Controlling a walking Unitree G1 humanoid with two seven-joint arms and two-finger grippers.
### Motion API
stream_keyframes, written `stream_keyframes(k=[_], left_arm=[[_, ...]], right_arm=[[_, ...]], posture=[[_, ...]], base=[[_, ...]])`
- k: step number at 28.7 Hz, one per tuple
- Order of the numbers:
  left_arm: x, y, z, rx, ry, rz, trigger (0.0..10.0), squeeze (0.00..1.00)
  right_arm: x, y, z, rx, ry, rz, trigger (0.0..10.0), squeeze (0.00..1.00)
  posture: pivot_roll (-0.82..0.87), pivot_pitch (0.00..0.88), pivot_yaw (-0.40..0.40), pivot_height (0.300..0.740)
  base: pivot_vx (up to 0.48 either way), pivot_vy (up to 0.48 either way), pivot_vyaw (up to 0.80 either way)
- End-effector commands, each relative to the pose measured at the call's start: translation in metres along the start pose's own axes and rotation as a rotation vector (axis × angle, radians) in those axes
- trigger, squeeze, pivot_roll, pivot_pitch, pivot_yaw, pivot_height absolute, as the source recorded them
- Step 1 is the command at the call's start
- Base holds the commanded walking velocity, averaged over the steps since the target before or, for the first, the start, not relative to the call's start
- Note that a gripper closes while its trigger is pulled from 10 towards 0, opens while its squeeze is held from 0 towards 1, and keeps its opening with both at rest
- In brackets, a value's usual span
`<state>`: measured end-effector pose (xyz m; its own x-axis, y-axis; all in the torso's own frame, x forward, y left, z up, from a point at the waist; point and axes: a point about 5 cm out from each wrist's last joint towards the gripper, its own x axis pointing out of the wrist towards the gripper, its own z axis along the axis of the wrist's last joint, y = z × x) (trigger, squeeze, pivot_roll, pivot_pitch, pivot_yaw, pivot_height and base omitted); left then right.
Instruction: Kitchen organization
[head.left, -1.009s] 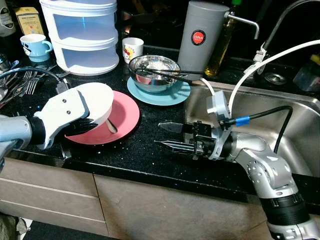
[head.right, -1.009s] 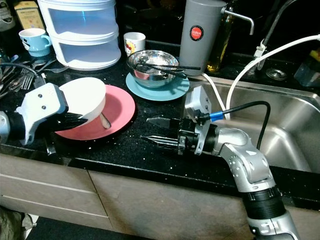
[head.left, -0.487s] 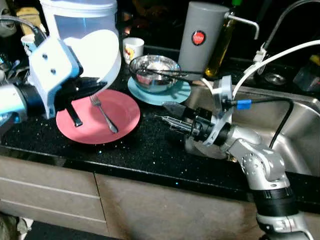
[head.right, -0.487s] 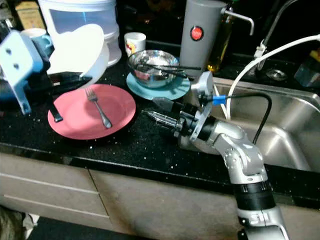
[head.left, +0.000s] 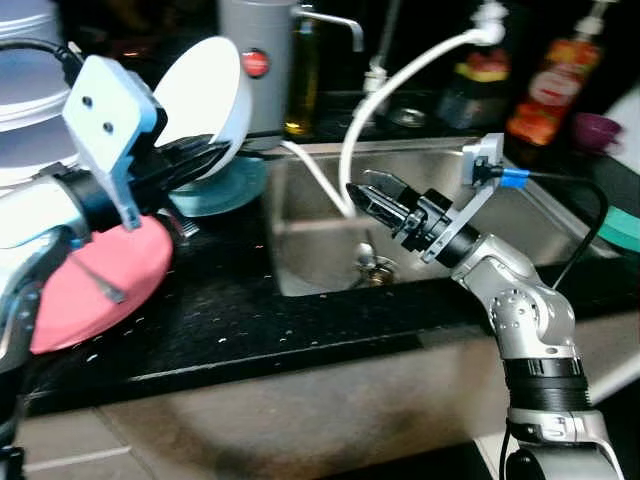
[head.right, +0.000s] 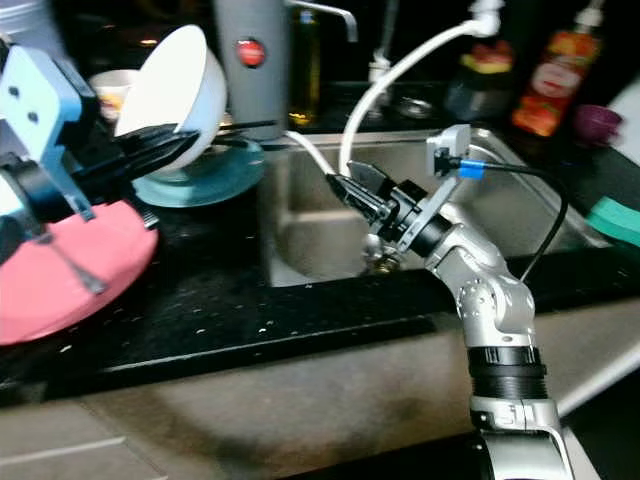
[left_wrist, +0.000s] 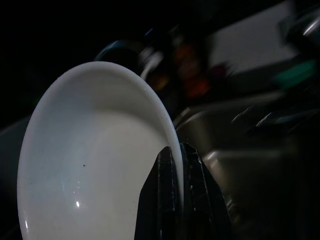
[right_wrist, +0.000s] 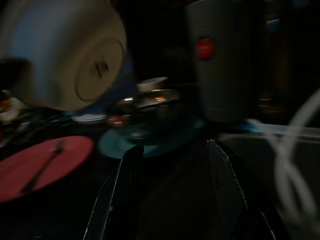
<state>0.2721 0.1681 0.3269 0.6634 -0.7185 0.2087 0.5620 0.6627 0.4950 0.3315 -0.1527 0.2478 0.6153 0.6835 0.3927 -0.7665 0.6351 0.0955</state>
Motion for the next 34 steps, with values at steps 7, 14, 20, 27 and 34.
stream_keyframes(k=[7,14,20,27,34], left_arm=[[0.024,-0.022,0.013,-0.048,-0.116,-0.124,0.0,0.0],[0.04,-0.038,0.001,-0.084,-0.089,-0.18,1.0,0.0],[0.054,-0.049,-0.02,-0.094,-0.031,-0.199,10.0,0.0],[0.065,-0.056,-0.044,-0.129,0.029,-0.183,10.0,0.0],[0.073,-0.069,-0.067,-0.141,0.111,-0.212,10.0,0.0]], right_arm=[[0.002,-0.006,0.004,-0.025,-0.034,-0.068,10.0,0.0],[-0.001,-0.011,0.007,-0.061,-0.056,-0.125,10.0,0.0],[-0.001,-0.012,0.009,-0.073,-0.064,-0.132,10.0,0.0],[0.0,-0.011,0.009,-0.087,-0.058,-0.133,10.0,0.0],[0.0,-0.009,0.009,-0.097,-0.053,-0.13,10.0,0.0]], posture=[[0.12,0.0,-0.032,0.74],[0.1,0.0,-0.017,0.74],[0.09,0.0,-0.017,0.74],[0.08,0.0,-0.016,0.74],[0.08,0.0,-0.016,0.74]], base=[[0.0,0.0,-0.8],[0.0,0.0,-0.69],[0.0,0.0,0.0],[0.0,0.0,0.0],[0.0,0.0,0.0]])
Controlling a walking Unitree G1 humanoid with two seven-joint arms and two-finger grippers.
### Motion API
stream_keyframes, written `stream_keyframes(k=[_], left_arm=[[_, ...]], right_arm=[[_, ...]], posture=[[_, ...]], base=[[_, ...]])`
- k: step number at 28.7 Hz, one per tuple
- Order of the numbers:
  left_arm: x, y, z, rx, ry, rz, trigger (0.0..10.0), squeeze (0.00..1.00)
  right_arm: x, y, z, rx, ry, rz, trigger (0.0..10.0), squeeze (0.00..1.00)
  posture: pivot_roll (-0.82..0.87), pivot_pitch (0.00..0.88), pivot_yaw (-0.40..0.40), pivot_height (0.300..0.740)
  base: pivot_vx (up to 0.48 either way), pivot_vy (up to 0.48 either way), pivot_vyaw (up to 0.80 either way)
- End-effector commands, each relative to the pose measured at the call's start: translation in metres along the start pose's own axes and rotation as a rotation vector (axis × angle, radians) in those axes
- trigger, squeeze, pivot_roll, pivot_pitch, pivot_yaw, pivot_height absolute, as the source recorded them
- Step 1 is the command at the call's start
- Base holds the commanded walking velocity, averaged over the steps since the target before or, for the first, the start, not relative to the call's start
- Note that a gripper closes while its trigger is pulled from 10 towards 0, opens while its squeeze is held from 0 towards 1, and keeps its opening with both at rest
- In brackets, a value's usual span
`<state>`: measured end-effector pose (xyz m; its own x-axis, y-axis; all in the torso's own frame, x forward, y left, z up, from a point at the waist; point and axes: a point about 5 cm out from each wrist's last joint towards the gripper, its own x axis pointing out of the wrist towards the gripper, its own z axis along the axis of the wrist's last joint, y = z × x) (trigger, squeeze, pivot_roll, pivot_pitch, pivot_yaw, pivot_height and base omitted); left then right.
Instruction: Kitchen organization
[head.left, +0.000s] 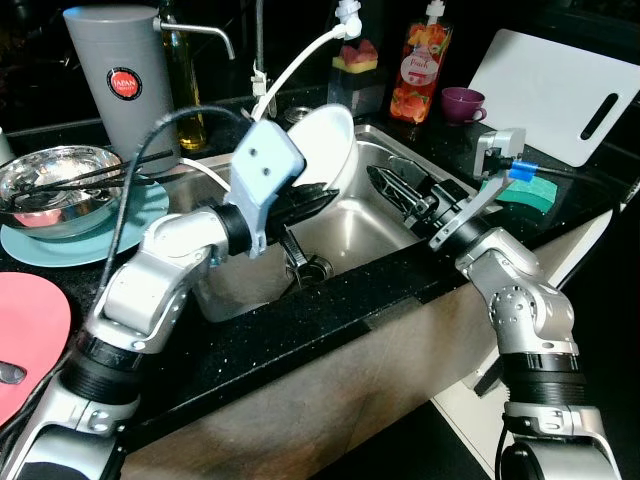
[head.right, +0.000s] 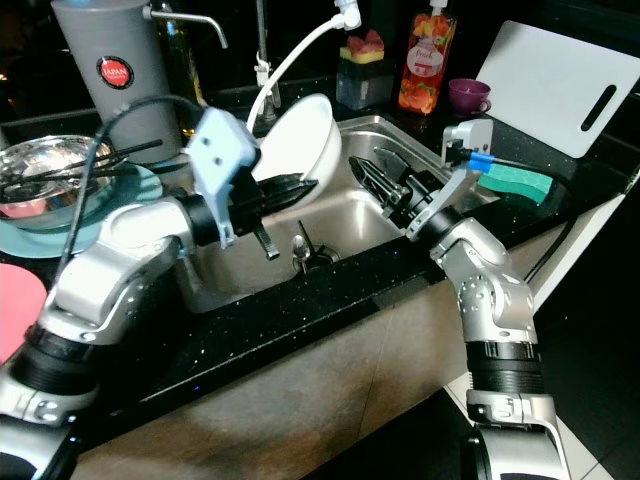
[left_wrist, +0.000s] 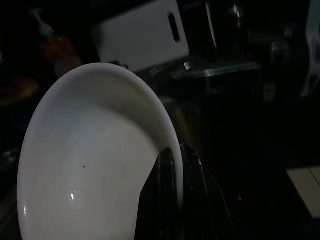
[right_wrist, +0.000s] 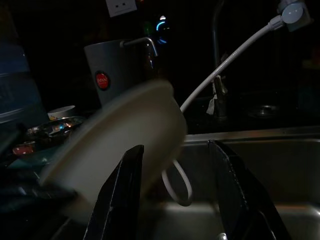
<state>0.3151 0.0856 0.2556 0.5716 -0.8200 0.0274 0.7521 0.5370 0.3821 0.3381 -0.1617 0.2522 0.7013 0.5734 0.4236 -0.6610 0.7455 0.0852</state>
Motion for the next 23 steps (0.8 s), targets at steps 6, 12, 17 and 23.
stream_keyframes(k=[6,12,17,23], left_arm=[[0.011,-0.014,-0.041,0.088,0.205,-0.028,10.0,0.0],[0.009,-0.01,-0.067,0.144,0.348,0.047,10.0,0.0],[0.008,-0.008,-0.073,0.149,0.378,0.066,10.0,0.25],[0.005,-0.007,-0.076,0.14,0.379,0.079,10.0,1.0]], right_arm=[[0.001,0.002,0.002,-0.031,0.001,0.002,10.0,0.0],[0.002,0.001,0.002,-0.034,0.001,-0.01,10.0,0.0],[0.002,0.001,0.002,-0.033,-0.001,-0.014,10.0,0.0],[0.003,0.001,0.002,-0.033,-0.003,-0.016,10.0,0.0]], posture=[[0.07,0.0,-0.015,0.74],[0.08,0.0,-0.018,0.74],[0.08,0.0,-0.017,0.74],[0.08,0.0,-0.018,0.74]], base=[[0.0,0.0,0.0],[0.0,0.0,0.0],[0.0,0.0,0.0],[0.0,0.0,0.0]])
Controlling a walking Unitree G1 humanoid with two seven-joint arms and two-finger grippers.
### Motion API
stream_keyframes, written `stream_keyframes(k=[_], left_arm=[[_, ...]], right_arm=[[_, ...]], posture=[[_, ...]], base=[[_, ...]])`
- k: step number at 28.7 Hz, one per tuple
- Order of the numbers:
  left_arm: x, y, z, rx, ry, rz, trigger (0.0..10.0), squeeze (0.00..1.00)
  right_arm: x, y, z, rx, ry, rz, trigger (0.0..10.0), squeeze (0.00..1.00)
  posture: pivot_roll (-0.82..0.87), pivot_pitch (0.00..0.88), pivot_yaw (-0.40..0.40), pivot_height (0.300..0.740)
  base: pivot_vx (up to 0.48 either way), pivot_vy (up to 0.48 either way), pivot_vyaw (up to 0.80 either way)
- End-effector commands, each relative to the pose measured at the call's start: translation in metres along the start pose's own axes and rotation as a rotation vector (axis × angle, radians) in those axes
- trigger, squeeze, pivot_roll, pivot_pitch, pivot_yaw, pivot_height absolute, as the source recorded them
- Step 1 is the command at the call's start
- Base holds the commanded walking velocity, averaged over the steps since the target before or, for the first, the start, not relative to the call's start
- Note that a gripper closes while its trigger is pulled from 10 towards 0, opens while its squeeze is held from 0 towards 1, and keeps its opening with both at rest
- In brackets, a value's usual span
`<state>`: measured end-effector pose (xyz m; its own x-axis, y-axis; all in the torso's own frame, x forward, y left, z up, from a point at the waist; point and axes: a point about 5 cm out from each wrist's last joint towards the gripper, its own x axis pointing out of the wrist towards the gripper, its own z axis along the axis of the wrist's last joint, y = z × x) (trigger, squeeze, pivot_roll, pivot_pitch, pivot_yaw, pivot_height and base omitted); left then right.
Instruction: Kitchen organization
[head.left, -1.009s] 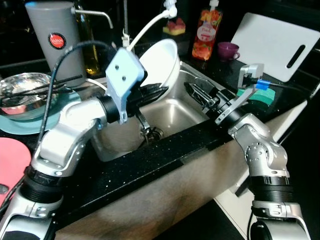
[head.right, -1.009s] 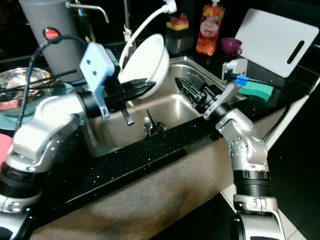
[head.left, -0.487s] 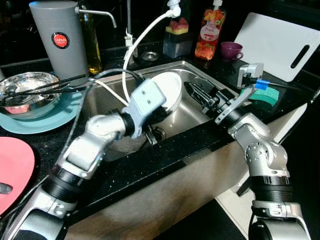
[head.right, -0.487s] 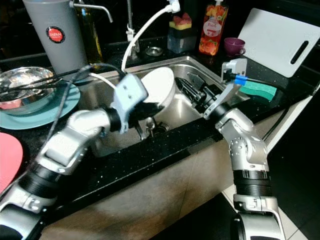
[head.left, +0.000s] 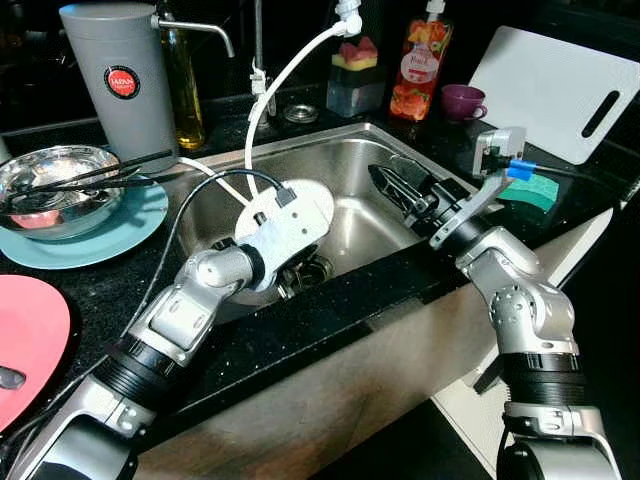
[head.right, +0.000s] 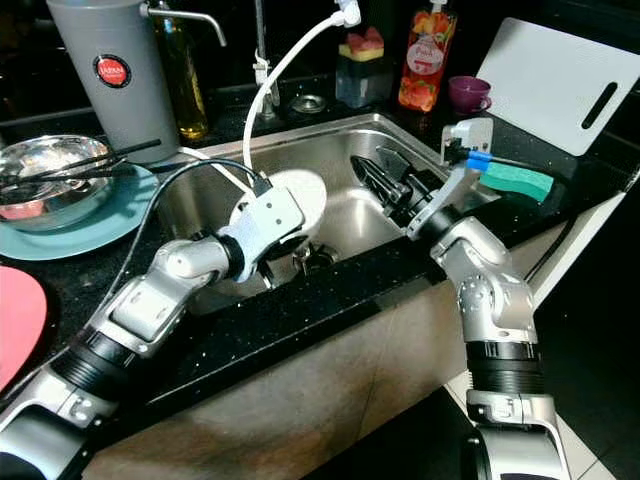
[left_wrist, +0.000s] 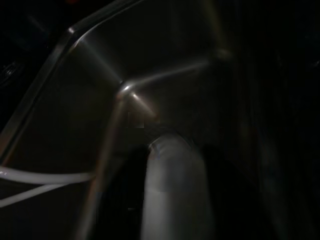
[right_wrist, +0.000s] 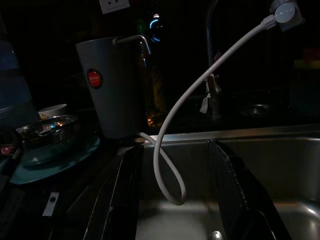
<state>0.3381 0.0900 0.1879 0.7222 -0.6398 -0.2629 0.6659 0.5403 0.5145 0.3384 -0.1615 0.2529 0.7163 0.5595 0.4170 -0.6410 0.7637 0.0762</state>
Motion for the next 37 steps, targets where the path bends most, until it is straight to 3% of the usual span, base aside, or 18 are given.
stream_keyframes(k=[1,4,6,8,9,11,12,13,14,15,16,17,19,25,29,35,37], left_arm=[[-0.001,-0.002,-0.004,-0.009,0.0,0.0,10.0,1.0],[-0.001,-0.003,0.0,-0.024,-0.034,-0.001,10.0,1.0],[-0.006,0.0,0.015,-0.051,-0.12,0.016,10.0,1.0],[-0.006,0.0,0.015,-0.051,-0.12,0.016,10.0,1.0],[-0.012,0.005,0.03,-0.086,-0.211,0.036,10.0,1.0],[-0.012,0.005,0.03,-0.086,-0.211,0.036,10.0,1.0],[-0.017,0.009,0.039,-0.121,-0.274,0.051,10.0,1.0],[-0.017,0.009,0.039,-0.121,-0.274,0.051,10.0,1.0],[-0.026,0.014,0.051,-0.166,-0.356,0.055,10.0,1.0],[-0.034,0.017,0.06,-0.194,-0.416,0.047,10.0,0.39],[-0.034,0.017,0.06,-0.194,-0.416,0.047,10.0,0.39],[-0.044,0.014,0.066,-0.177,-0.451,-0.005,10.0,0.0],[-0.064,0.002,0.08,-0.167,-0.525,-0.122,10.0,0.0],[-0.084,-0.001,0.096,-0.21,-0.642,-0.164,10.0,0.0],[-0.097,0.003,0.102,-0.245,-0.693,-0.129,10.0,0.0],[-0.104,0.007,0.102,-0.238,-0.677,-0.069,10.0,0.0],[-0.112,0.015,0.097,-0.201,-0.602,0.044,10.0,0.0]], right_arm=[[0.002,0.001,0.001,-0.015,-0.008,0.005,10.0,0.0],[0.002,0.001,0.001,-0.016,-0.008,0.008,10.0,0.0],[0.004,0.002,0.002,-0.014,-0.013,0.019,10.0,0.0],[0.004,0.002,0.002,-0.014,-0.013,0.019,10.0,0.0],[0.005,0.004,0.002,-0.011,-0.019,0.03,10.0,0.0],[0.005,0.004,0.002,-0.011,-0.019,0.03,10.0,0.0],[0.005,0.005,0.002,-0.005,-0.022,0.039,10.0,0.0],[0.005,0.005,0.002,-0.005,-0.022,0.039,10.0,0.0],[0.006,0.006,0.002,0.009,-0.031,0.053,10.0,0.0],[0.006,0.007,0.002,0.017,-0.037,0.066,10.0,0.0],[0.006,0.007,0.002,0.017,-0.037,0.066,10.0,0.0],[0.006,0.009,0.002,0.023,-0.045,0.081,10.0,0.0],[0.007,0.012,0.003,0.028,-0.064,0.106,10.0,0.0],[0.007,0.015,0.006,0.045,-0.098,0.135,10.0,0.0],[0.008,0.018,0.007,0.054,-0.105,0.156,10.0,0.0],[0.008,0.019,0.005,0.067,-0.106,0.163,10.0,0.0],[0.01,0.021,0.002,0.085,-0.104,0.181,10.0,0.0]], posture=[[0.08,0.0,-0.018,0.74],[0.08,0.0,-0.021,0.74],[0.08,0.0,-0.021,0.74],[0.08,0.0,-0.021,0.74],[0.08,0.0,-0.025,0.74],[0.08,0.0,-0.025,0.74],[0.08,0.0,-0.025,0.74],[0.08,0.0,-0.025,0.74],[0.09,0.0,-0.027,0.74],[0.1,0.0,-0.029,0.74],[0.1,0.0,-0.029,0.74],[0.11,0.0,-0.03,0.74],[0.11,0.0,-0.03,0.74],[0.12,0.0,-0.031,0.74],[0.12,0.0,-0.031,0.74],[0.14,0.0,-0.039,0.74],[0.15,0.0,-0.045,0.74]], base=[[0.0,0.0,0.0],[0.0,0.0,0.0],[0.0,0.0,0.0],[0.0,0.0,0.0],[0.0,0.0,0.0],[0.0,0.0,0.0],[0.0,0.0,0.0],[0.0,0.0,0.0],[0.0,0.0,0.0],[0.0,0.0,0.0],[0.0,0.0,0.0],[0.0,0.0,0.0],[0.0,0.0,0.0],[0.0,0.0,0.26],[0.0,0.0,0.77],[0.0,0.0,0.77],[0.0,0.0,0.77]])
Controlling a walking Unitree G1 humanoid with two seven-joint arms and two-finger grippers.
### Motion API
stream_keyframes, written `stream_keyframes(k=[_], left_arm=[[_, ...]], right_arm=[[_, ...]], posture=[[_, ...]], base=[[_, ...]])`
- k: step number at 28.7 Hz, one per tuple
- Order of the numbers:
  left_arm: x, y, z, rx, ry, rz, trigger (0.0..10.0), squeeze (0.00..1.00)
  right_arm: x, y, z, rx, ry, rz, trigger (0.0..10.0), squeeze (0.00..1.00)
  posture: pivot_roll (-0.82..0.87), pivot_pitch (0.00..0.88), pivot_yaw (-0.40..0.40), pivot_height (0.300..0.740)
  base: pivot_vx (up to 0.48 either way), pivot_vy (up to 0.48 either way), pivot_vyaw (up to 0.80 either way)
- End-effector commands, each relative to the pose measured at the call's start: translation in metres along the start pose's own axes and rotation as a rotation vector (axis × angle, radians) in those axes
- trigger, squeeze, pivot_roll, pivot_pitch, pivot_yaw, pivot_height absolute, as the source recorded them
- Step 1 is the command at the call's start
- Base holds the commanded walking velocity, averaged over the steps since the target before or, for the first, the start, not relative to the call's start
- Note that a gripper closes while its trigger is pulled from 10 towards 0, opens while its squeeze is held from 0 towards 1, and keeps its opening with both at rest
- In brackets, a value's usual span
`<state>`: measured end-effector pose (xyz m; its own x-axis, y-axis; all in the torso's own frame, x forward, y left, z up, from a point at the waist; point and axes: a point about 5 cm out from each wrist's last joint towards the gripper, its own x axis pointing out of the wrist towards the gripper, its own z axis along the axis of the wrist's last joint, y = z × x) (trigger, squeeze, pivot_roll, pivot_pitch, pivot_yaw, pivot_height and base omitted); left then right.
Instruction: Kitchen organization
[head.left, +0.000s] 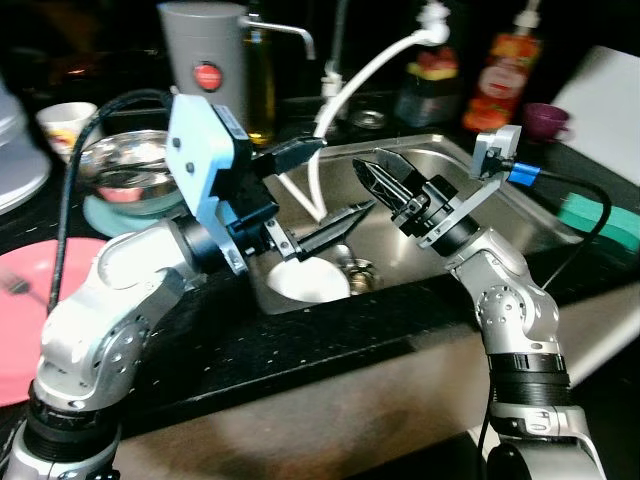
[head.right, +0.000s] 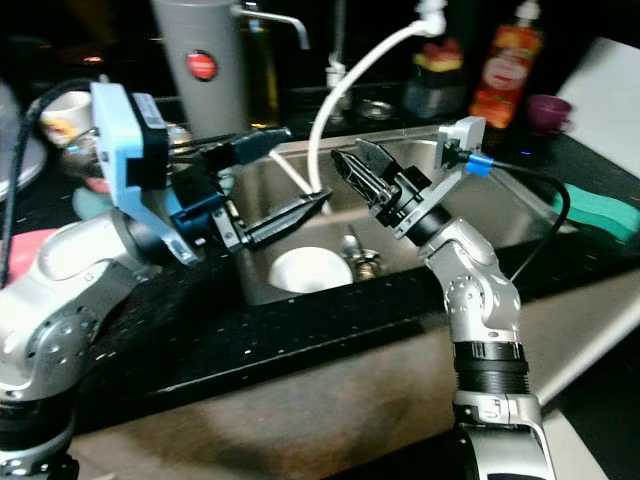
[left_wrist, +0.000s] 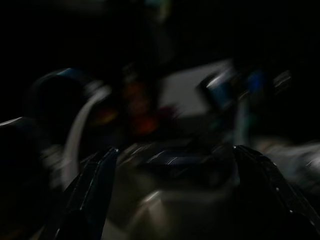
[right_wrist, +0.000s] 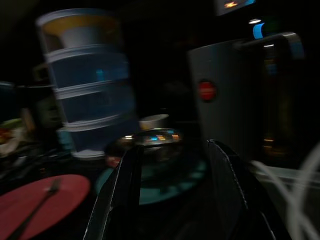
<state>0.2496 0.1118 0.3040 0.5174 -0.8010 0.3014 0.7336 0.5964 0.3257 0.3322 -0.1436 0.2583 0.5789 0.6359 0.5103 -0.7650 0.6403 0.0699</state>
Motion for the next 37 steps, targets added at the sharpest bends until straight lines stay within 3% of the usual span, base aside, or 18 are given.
stream_keyframes(k=[1,4,6,18,26,32,37], left_arm=[[-0.007,0.006,0.001,0.049,0.054,0.073,10.0,0.0],[-0.023,0.015,-0.004,0.161,0.213,0.123,10.0,0.0],[-0.03,0.017,-0.003,0.187,0.253,0.135,10.0,0.0],[-0.054,0.023,0.009,0.23,0.336,0.192,10.0,0.0],[-0.076,0.048,-0.012,0.241,0.542,0.358,10.0,0.0],[-0.081,0.05,-0.023,0.22,0.583,0.389,10.0,0.0],[-0.086,0.053,-0.031,0.215,0.618,0.408,10.0,0.0]], right_arm=[[0.003,0.004,-0.001,0.015,-0.009,0.03,10.0,0.0],[0.003,0.009,-0.004,0.031,0.005,0.09,10.0,0.0],[0.003,0.013,-0.005,0.04,0.009,0.119,10.0,0.0],[0.002,0.024,-0.009,0.08,0.032,0.242,10.0,0.0],[0.0,0.031,-0.012,0.089,0.052,0.295,10.0,0.0],[0.001,0.03,-0.018,0.056,0.114,0.276,10.0,0.0],[0.0,0.038,-0.02,0.053,0.146,0.339,10.0,0.0]], posture=[[0.15,0.0,-0.045,0.74],[0.17,0.0,-0.055,0.74],[0.17,0.0,-0.058,0.74],[0.19,0.0,-0.071,0.74],[0.18,0.0,-0.07,0.74],[0.18,0.0,-0.066,0.74],[0.18,0.0,-0.07,0.74]], base=[[0.0,0.0,0.77],[0.0,0.0,0.77],[0.0,0.0,0.77],[0.0,0.0,0.77],[0.0,0.0,0.77],[0.0,0.0,0.25],[0.0,0.0,0.0]])
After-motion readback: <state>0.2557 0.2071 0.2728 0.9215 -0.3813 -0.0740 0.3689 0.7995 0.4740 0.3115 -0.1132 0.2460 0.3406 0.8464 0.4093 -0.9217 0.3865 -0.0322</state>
